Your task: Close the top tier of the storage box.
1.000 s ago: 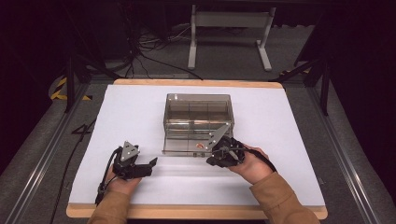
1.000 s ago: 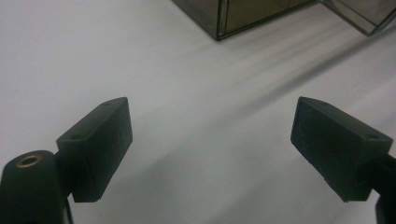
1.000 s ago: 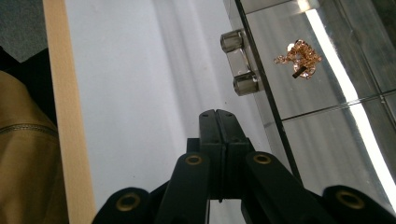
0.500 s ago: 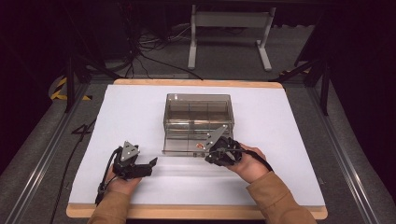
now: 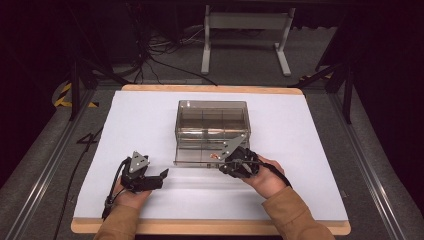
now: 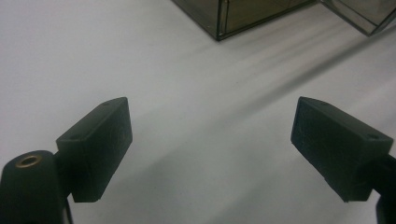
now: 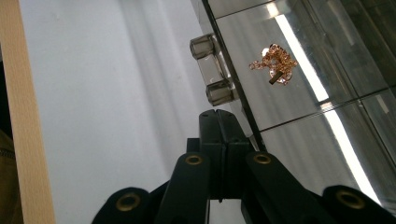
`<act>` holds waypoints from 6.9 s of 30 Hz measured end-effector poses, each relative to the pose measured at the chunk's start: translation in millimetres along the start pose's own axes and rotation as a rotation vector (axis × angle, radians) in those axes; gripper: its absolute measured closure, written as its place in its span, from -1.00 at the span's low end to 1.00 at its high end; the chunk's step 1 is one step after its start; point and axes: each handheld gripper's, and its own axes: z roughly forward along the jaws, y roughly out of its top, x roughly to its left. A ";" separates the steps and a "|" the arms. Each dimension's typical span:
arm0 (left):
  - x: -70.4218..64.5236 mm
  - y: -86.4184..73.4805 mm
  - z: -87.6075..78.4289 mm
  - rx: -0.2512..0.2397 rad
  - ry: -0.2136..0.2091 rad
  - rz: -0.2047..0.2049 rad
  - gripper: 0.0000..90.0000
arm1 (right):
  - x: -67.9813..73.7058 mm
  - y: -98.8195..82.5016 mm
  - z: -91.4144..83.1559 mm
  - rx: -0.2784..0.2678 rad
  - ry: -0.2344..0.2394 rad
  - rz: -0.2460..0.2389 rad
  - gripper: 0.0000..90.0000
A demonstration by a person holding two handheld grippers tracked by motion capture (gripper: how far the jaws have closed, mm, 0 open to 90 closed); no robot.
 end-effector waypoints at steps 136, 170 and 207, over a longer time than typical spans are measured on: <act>-0.2 0.2 0.3 0.005 -0.005 0.001 -0.70 | -42.7 4.1 0.6 -0.267 -0.156 0.176 0.31; 0.0 0.4 0.6 0.011 -0.006 -0.002 -0.70 | -41.8 -53.5 -49.8 -0.310 -0.127 0.154 -0.96; 0.3 0.3 0.5 0.009 -0.007 -0.003 -0.71 | -54.3 -124.9 -19.6 -0.281 -0.237 0.298 -1.00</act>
